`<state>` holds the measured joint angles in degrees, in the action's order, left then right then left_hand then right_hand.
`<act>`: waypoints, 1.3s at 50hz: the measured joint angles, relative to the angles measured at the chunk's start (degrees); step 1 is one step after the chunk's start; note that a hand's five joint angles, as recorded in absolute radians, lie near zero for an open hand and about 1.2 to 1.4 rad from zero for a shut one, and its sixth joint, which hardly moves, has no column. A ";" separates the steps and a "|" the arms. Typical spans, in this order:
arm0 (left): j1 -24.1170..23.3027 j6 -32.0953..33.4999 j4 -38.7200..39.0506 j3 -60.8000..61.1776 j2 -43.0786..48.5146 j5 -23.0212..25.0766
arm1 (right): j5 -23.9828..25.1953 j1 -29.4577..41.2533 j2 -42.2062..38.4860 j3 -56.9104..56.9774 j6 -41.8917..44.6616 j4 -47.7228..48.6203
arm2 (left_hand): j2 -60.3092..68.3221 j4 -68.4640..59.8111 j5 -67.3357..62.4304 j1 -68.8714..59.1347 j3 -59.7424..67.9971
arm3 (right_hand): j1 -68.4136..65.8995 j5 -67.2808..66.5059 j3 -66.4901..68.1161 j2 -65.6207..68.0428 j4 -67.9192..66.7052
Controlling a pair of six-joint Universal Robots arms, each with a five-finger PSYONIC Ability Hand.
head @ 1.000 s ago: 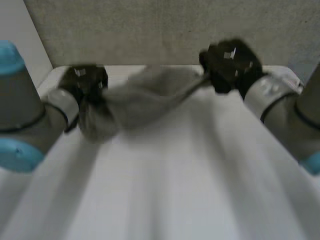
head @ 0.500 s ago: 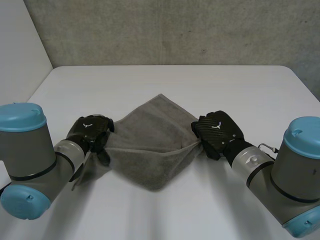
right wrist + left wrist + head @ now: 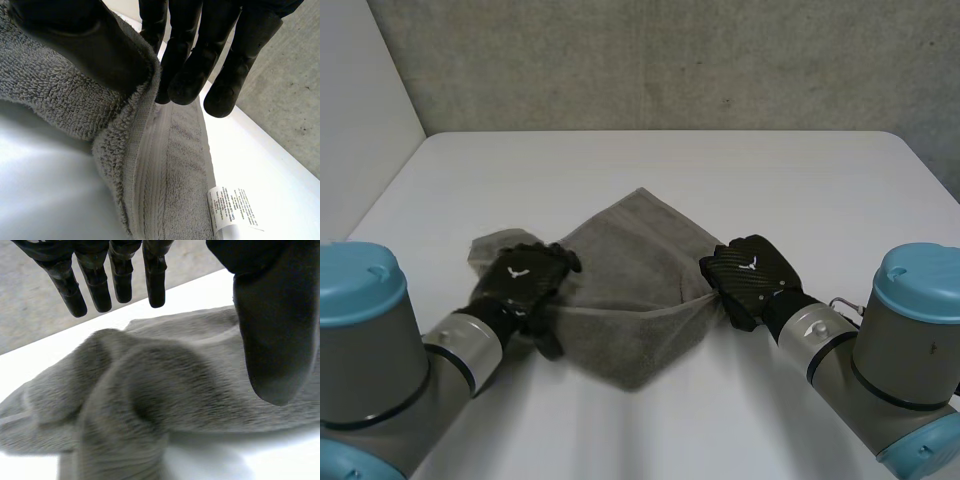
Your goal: Fold the towel.
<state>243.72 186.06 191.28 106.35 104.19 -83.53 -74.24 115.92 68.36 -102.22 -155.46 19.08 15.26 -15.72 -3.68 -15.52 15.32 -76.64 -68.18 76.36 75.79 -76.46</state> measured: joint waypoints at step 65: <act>-0.63 10.72 1.76 -0.61 6.23 -9.64 | -0.27 -0.06 -0.48 0.17 0.09 0.01 | 59.02 -58.10 -59.67 -57.96 57.21 | 0.00 0.00 0.04 0.00 0.00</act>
<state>243.08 196.78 193.04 105.74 110.41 -93.17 -74.51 115.86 67.88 -102.05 -155.37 19.08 74.28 -73.82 -63.35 -73.48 72.53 -76.65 -68.17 76.39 75.79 -76.46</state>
